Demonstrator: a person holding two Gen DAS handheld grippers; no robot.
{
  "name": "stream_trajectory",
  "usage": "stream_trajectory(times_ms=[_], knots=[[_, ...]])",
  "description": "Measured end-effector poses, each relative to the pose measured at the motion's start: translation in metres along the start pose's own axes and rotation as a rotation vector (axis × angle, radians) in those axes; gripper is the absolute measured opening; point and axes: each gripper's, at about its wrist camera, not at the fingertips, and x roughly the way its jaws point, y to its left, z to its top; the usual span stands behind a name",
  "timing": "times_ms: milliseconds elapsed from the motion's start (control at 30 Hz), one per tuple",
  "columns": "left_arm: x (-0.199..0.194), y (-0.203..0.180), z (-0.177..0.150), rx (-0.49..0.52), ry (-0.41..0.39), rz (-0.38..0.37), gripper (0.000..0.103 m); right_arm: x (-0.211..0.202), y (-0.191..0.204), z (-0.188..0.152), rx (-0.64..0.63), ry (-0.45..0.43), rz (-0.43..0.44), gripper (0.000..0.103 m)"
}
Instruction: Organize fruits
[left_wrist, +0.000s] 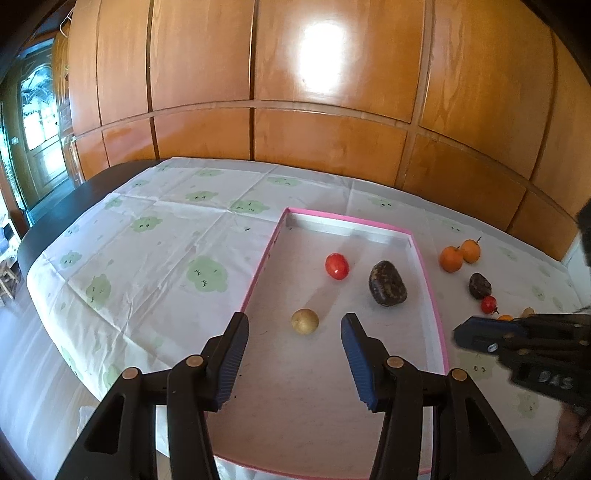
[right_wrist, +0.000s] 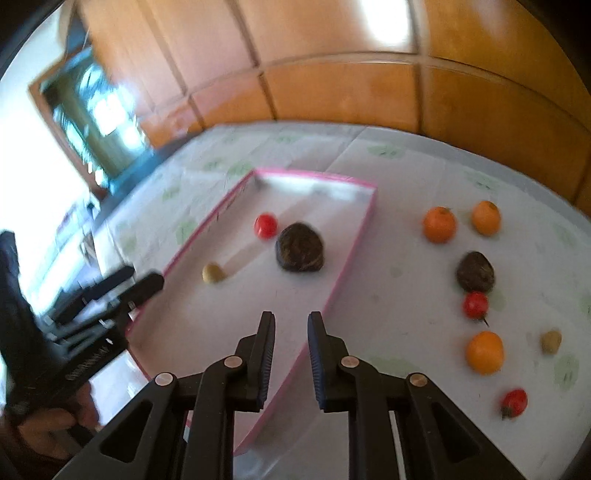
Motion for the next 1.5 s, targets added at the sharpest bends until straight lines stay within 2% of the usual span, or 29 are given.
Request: stream_trajectory(times_ms=[100, 200, 333, 500, 767, 900, 967, 1100, 1233, 1300, 1333, 1500], knots=[[0.001, 0.001, 0.000, -0.005, 0.005, -0.002, 0.053, -0.021, -0.031, -0.013, 0.044, -0.020, -0.092, 0.020], [0.000, 0.000, 0.000, -0.009, 0.000, -0.008, 0.053, -0.038, -0.065, -0.029, 0.107, -0.020, -0.187, 0.032], [0.001, -0.006, -0.002, -0.006, 0.009, -0.027, 0.053, -0.044, -0.100, -0.046, 0.176, 0.010, -0.296, 0.034], [0.001, -0.018, -0.005, 0.022, 0.020, -0.051, 0.053, -0.040, -0.114, -0.053, 0.192, 0.029, -0.337, 0.036], [-0.001, -0.031, -0.009, 0.052, 0.032, -0.074, 0.057, -0.025, -0.121, -0.053, 0.136, 0.059, -0.437, 0.037], [0.000, -0.033, -0.010, 0.058, 0.038, -0.078, 0.057, -0.018, -0.131, -0.052, 0.149, 0.069, -0.425, 0.037], [0.000, -0.034, -0.011, 0.062, 0.041, -0.080, 0.057, -0.012, -0.137, -0.054, 0.160, 0.091, -0.421, 0.028], [0.000, -0.036, -0.011, 0.066, 0.039, -0.082, 0.057, -0.021, -0.127, -0.054, 0.157, 0.064, -0.411, 0.028], [0.000, -0.028, -0.007, 0.049, 0.026, -0.064, 0.057, -0.029, -0.100, -0.043, 0.107, 0.043, -0.335, 0.028], [0.002, -0.023, -0.006, 0.035, 0.027, -0.055, 0.057, -0.026, -0.080, -0.036, 0.072, 0.046, -0.255, 0.028], [0.002, -0.020, -0.006, 0.028, 0.026, -0.048, 0.057, -0.023, -0.065, -0.031, 0.041, 0.048, -0.214, 0.028], [0.003, -0.006, -0.004, -0.005, 0.022, -0.018, 0.057, 0.004, -0.008, -0.015, -0.083, 0.069, -0.119, 0.028]])
